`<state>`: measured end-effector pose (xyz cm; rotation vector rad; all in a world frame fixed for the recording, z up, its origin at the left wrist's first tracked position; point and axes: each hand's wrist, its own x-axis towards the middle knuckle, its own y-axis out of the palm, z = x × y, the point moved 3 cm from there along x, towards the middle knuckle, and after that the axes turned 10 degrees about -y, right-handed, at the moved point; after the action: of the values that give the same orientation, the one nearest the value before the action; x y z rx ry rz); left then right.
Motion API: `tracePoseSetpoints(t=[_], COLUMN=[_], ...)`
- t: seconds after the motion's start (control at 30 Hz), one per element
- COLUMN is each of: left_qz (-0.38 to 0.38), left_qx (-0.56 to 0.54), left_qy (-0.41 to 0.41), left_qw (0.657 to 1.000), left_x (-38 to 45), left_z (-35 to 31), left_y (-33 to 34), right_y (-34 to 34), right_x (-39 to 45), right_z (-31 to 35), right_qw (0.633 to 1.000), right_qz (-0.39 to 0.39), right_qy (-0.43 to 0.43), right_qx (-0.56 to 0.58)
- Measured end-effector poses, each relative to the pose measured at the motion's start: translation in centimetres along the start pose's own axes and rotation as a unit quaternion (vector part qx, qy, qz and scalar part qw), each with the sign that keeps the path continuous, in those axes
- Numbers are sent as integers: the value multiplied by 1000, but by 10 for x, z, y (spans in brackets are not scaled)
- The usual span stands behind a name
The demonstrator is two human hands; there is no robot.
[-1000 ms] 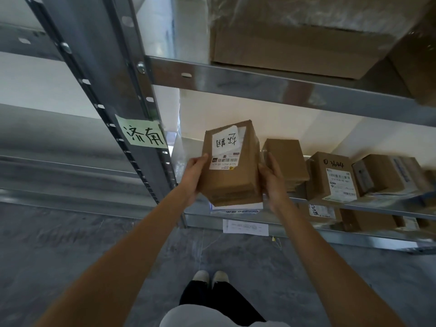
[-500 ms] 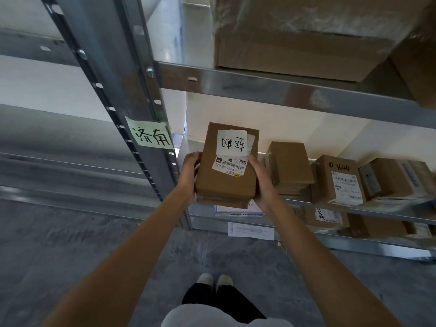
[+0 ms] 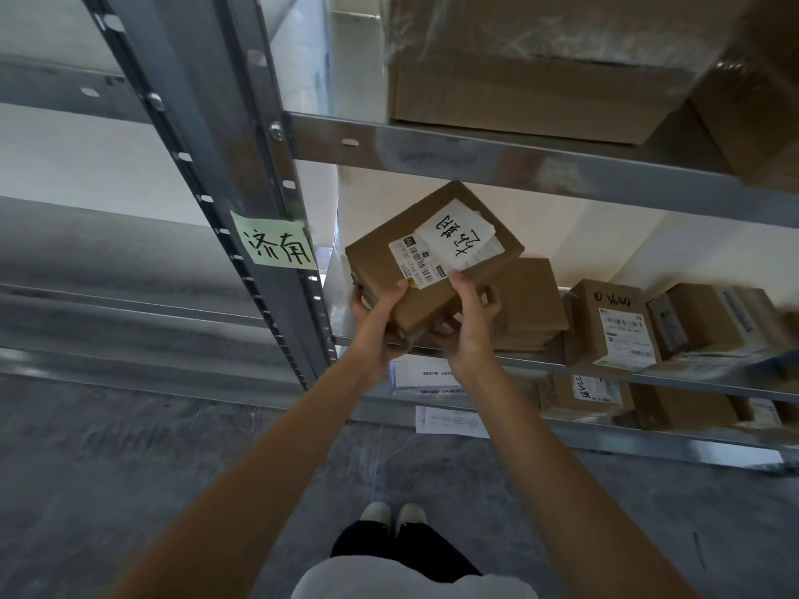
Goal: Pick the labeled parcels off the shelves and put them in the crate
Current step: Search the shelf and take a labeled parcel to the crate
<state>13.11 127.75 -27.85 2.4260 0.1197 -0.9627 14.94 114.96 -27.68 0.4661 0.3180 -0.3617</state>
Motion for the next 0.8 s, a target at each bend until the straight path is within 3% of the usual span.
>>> tracePoseSetpoints(t=[0.1,0.2,0.33,0.43,0.5,0.6,0.67,0.73,0.8], left_qz=[19,77,171,220,239,232,174,74,4], left_qx=[34,122,270,334,350,382,345,242,148], left_qy=[-22,-52,-105,-132,-138,-109,-60,2,59], left_qw=[999,988,942,907,895,888,920,968,987], left_x=[0,0,2,-2,-3,-1,3,11,9], left_z=[-16,-35,-52,-65,-72,-77,-80,-78,-66], left_y=[-11,-30,-41,-29,-18,-8,-8,-13,-13], right_y=[-25,-62,-73,-58,-52,-53,-60,-68,-70], right_x=[5,27,39,22,9,-3,-6,-9,-11], right_z=[16,59,109,118,110,92,80,67,56], right_qw=[998,984,941,851,820,839,881,923,956], right_qz=[-36,-54,160,314,365,341,283,231,204], right_qy=[-23,-41,13,85,146,153,133,119,78], right_qx=[-39,-167,-299,-412,-416,-396,-355,-282,-196])
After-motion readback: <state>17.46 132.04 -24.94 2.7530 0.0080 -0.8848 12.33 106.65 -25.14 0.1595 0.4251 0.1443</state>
